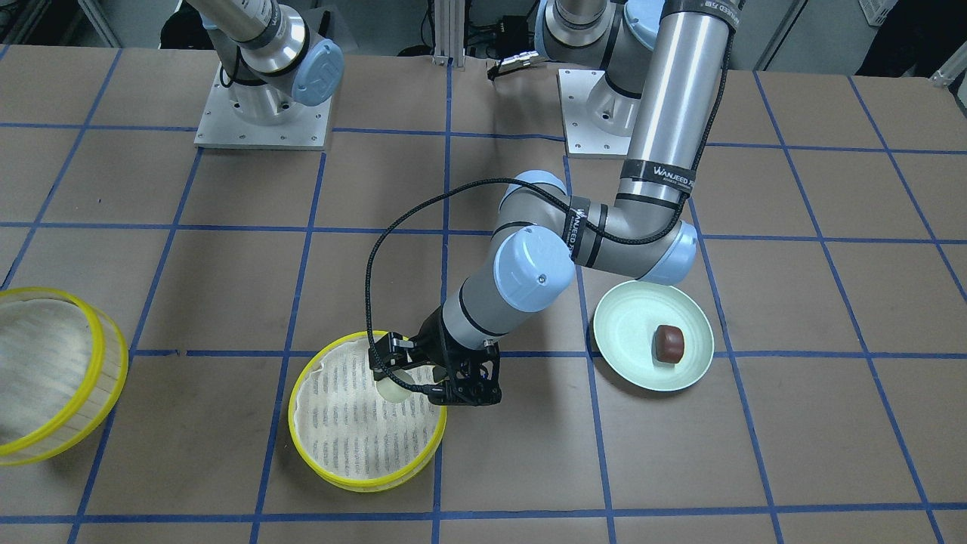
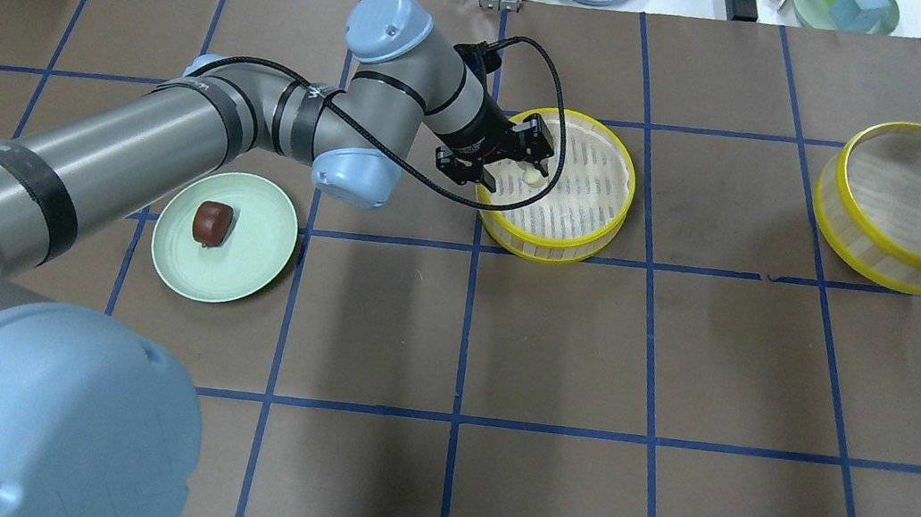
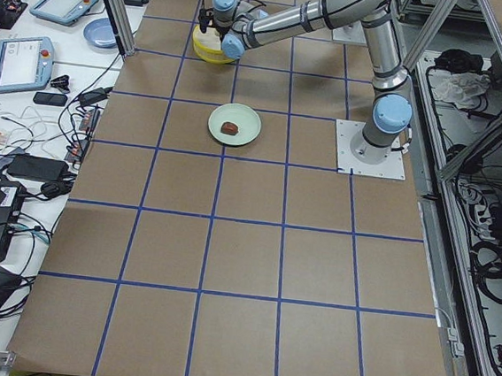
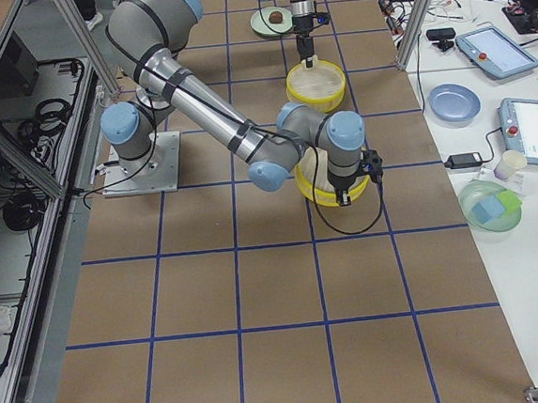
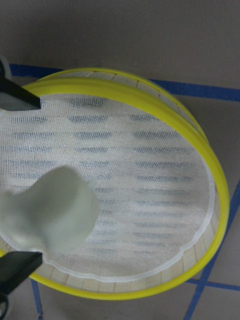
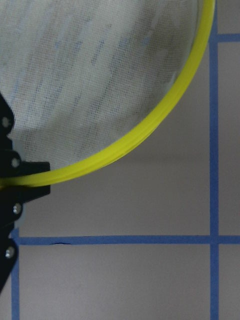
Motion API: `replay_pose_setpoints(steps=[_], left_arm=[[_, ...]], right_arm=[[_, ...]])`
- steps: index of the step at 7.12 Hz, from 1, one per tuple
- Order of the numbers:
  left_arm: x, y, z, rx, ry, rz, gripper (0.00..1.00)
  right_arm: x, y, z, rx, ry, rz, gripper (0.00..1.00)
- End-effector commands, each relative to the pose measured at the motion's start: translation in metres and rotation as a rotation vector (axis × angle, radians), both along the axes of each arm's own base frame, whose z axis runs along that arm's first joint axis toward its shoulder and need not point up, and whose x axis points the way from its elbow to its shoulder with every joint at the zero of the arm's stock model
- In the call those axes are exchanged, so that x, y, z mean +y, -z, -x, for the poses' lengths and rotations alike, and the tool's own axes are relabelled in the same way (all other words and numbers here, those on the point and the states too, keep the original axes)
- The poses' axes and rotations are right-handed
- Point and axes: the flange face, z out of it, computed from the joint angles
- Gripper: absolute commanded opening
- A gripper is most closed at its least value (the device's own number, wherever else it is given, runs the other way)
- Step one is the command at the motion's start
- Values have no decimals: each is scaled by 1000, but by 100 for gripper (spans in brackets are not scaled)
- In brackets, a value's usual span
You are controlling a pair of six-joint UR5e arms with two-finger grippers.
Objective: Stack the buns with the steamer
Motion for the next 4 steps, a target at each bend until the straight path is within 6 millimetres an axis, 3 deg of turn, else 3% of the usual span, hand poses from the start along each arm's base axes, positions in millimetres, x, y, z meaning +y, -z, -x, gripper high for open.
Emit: replay_pose_setpoints(steps=[1, 2, 3, 4], left_arm=[[-3, -5, 0, 0, -2, 9, 100], [-2, -14, -1, -7, -5, 22, 100], [-4, -39, -10, -20, -11, 9, 100], [-17, -68, -35, -102, -4, 51, 100]], right_arm=[[-14, -21, -57, 13, 13, 14, 0], [-23, -21, -85, 15, 6, 16, 0], [-29, -22, -114, 47, 38, -3, 0], [-32, -22, -139, 51, 50, -6, 0]])
